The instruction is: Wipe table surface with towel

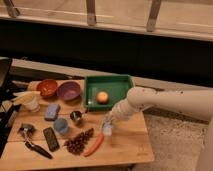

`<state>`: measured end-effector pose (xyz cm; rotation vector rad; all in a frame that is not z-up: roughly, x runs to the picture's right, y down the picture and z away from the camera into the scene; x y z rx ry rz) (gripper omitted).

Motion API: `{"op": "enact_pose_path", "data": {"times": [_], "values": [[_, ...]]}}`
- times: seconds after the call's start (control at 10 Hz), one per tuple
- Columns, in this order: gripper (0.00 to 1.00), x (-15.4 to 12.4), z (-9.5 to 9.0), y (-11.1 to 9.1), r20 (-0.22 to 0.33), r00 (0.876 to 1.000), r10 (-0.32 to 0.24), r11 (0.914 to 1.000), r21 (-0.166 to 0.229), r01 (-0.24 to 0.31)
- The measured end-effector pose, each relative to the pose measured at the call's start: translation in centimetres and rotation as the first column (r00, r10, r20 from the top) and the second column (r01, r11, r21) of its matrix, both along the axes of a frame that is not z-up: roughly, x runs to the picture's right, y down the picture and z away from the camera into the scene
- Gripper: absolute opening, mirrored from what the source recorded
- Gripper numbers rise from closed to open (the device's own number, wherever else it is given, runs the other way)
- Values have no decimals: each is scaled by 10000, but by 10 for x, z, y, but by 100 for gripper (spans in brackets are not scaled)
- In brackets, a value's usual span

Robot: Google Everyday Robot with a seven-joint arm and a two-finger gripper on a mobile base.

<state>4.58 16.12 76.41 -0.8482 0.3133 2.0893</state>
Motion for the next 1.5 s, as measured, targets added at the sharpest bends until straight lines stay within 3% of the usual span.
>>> {"op": "enact_pose_path", "data": {"times": [0.4, 0.8, 1.0, 1.2, 1.4, 1.5], "values": [[0, 0, 2, 0, -74, 10000, -25, 10000, -72, 25], [0, 25, 35, 29, -251, 9994, 237, 9952, -942, -260], [0, 44, 44, 33, -546, 9982, 240, 9934, -1103, -299], [0, 72, 38, 31, -1079, 9936, 347, 9897, -1348, -492], [0, 100, 32, 38, -1665, 9837, 673, 9829, -1585, -941], [0, 103, 37, 43, -1896, 9788, 778, 9807, -1618, -1093]]}}
